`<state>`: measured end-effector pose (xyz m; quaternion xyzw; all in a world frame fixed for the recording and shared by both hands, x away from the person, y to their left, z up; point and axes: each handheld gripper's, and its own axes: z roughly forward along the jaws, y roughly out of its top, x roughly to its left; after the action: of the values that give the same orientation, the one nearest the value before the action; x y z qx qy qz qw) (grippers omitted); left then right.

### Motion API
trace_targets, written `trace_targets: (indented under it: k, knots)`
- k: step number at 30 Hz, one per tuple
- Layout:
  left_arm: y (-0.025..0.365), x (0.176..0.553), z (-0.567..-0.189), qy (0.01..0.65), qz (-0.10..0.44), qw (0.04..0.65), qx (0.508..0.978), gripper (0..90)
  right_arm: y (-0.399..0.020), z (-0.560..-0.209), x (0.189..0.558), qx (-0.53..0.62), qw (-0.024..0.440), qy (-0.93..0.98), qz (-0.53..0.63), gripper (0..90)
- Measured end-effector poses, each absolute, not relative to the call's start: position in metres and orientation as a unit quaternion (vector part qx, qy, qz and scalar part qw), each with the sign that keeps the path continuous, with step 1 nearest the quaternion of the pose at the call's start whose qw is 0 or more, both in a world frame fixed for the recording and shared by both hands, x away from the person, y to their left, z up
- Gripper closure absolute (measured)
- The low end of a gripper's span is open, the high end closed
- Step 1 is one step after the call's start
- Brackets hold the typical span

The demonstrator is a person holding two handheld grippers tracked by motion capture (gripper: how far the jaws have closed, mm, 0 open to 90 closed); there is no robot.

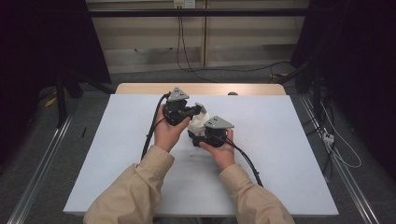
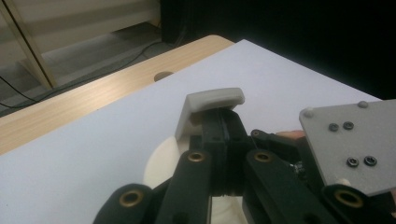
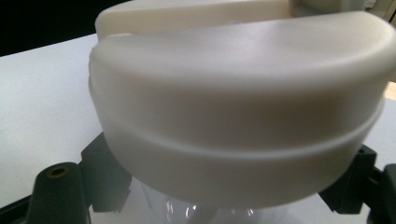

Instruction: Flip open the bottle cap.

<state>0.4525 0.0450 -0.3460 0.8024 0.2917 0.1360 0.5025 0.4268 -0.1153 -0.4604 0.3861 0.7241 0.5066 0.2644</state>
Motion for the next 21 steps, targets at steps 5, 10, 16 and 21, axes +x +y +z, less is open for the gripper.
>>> trace_targets:
  k: [5, 10, 16, 21]
  knots:
    - [0.043, 0.455, -0.344, 0.291, 0.138, 0.503, 0.802, 90.0, -0.116, -0.461, 0.427, 0.386, 0.265, 0.724, 0.507, 18.7]
    - [0.041, 0.458, -0.342, 0.289, 0.138, 0.501, 0.804, 90.0, -0.116, -0.461, 0.427, 0.385, 0.265, 0.725, 0.507, 18.6]
    - [0.040, 0.461, -0.341, 0.290, 0.134, 0.504, 0.803, 90.0, -0.115, -0.461, 0.427, 0.385, 0.265, 0.724, 0.506, 18.7]
    - [0.040, 0.464, -0.340, 0.289, 0.133, 0.502, 0.804, 90.0, -0.115, -0.461, 0.427, 0.385, 0.265, 0.725, 0.506, 18.7]
